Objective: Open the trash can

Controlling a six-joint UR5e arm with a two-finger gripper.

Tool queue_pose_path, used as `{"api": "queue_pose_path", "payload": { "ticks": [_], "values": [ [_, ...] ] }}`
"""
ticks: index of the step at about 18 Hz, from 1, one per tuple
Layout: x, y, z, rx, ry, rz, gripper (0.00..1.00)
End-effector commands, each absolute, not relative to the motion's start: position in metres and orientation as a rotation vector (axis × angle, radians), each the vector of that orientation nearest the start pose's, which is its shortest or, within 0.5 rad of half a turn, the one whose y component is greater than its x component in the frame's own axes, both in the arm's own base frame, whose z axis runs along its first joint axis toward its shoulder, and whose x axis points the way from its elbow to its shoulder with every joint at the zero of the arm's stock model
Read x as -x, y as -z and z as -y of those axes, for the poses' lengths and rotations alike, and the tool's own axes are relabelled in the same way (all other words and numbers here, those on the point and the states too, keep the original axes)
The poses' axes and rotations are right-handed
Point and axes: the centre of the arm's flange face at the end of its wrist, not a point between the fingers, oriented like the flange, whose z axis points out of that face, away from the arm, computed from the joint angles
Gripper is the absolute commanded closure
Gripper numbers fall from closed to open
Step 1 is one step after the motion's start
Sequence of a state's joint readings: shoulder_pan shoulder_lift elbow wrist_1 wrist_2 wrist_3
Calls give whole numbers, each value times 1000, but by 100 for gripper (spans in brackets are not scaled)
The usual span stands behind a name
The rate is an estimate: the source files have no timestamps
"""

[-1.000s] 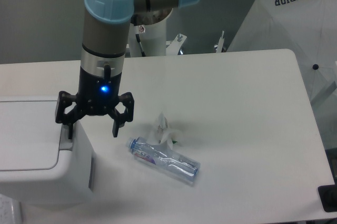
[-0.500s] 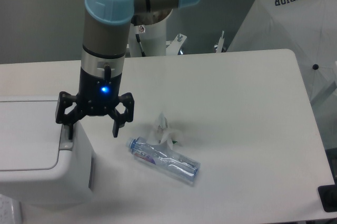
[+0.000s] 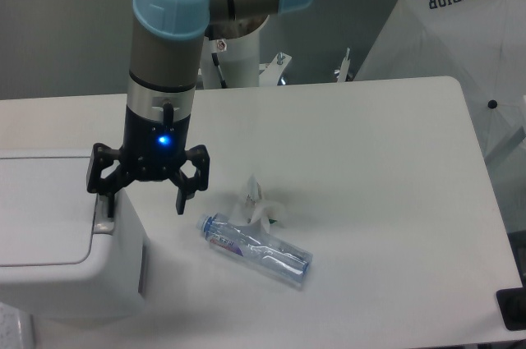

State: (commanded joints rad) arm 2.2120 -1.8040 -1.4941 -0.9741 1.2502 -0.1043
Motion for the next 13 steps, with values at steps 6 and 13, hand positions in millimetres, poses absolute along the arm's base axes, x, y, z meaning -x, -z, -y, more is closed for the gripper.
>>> {"api": "queue_pose_path", "payload": {
  "ticks": [6,13],
  "values": [
    [237,-469,-593,2482,255,870,0],
    [238,-469,-594,2482,257,867,0]
  ]
}}
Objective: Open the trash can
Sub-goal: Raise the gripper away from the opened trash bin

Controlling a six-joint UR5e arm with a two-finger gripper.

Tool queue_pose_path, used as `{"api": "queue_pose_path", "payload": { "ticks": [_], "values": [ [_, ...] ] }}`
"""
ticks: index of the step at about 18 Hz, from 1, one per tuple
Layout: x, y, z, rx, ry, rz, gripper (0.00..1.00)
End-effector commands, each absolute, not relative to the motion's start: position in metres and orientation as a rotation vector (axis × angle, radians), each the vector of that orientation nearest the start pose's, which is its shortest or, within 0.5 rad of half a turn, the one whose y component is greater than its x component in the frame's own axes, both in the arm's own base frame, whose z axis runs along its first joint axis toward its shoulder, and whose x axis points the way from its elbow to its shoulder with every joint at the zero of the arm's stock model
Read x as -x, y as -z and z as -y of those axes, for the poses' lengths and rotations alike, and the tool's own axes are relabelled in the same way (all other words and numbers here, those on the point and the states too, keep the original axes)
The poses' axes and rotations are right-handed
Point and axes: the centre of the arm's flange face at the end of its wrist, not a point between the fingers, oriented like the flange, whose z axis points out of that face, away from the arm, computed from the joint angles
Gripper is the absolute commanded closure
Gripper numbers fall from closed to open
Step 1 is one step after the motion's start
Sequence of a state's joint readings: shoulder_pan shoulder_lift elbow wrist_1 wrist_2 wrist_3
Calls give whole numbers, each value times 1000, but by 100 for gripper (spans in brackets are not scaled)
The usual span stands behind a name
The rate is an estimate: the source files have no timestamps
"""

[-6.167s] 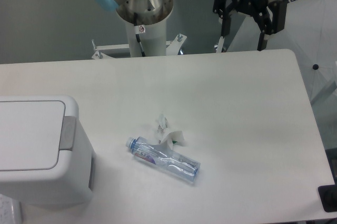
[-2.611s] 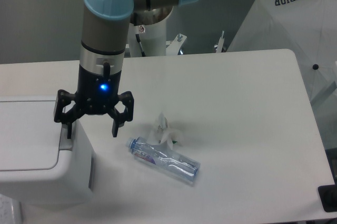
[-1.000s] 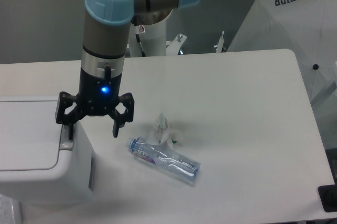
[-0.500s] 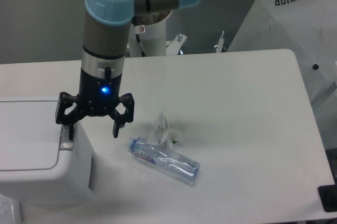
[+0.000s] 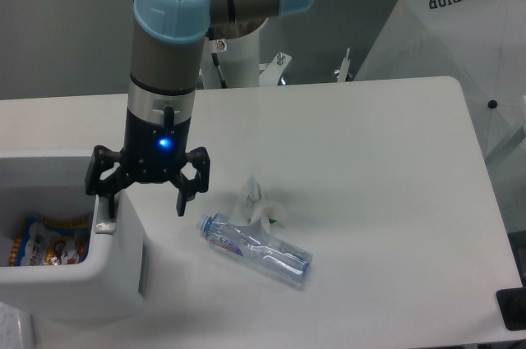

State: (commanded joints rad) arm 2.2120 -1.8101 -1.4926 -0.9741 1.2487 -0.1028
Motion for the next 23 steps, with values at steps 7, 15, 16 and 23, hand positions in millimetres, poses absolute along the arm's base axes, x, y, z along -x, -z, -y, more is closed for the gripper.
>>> {"api": "queue_pose_path", "payload": {
  "ticks": [7,15,16,23],
  "values": [
    [244,-515,-593,2399,200,812,0],
    [286,-564,-578,2312,105,793,0],
    [290,-568,-576,2317,82,753,0],
    [313,-585,-545,2349,-60,583,0]
  ]
}}
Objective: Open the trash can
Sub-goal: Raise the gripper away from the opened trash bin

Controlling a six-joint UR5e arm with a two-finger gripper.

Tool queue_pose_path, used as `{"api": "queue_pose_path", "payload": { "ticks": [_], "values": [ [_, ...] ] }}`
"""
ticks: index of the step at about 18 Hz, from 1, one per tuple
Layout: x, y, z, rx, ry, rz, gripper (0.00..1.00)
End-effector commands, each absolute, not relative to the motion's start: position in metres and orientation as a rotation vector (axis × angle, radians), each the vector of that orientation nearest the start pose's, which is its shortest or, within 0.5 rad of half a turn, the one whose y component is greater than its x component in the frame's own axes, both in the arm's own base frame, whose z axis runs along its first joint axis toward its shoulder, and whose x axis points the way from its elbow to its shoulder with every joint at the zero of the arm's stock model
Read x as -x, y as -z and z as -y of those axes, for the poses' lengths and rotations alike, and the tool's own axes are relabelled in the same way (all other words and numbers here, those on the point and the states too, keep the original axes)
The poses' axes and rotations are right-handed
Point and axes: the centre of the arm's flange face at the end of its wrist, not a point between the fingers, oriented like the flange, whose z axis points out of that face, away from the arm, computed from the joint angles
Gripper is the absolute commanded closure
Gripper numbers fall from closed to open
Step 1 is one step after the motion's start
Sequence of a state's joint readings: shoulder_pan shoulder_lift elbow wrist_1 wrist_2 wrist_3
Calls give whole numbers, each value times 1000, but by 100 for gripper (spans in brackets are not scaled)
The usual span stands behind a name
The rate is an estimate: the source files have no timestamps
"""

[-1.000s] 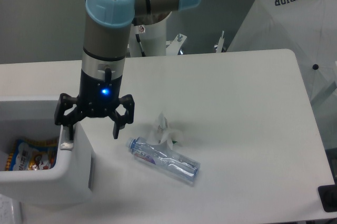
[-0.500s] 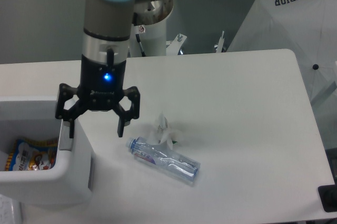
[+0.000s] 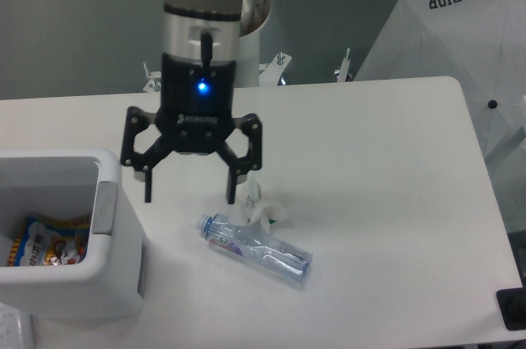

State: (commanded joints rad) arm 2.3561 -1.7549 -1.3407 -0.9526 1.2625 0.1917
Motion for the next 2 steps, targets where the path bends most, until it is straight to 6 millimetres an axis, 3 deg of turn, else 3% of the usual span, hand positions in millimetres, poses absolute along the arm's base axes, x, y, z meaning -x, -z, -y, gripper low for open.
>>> {"api": "queue_pose_path", "payload": {
  "ticks": [2],
  "values": [
    [324,-584,-538,2347,-68,604,0]
  ]
}}
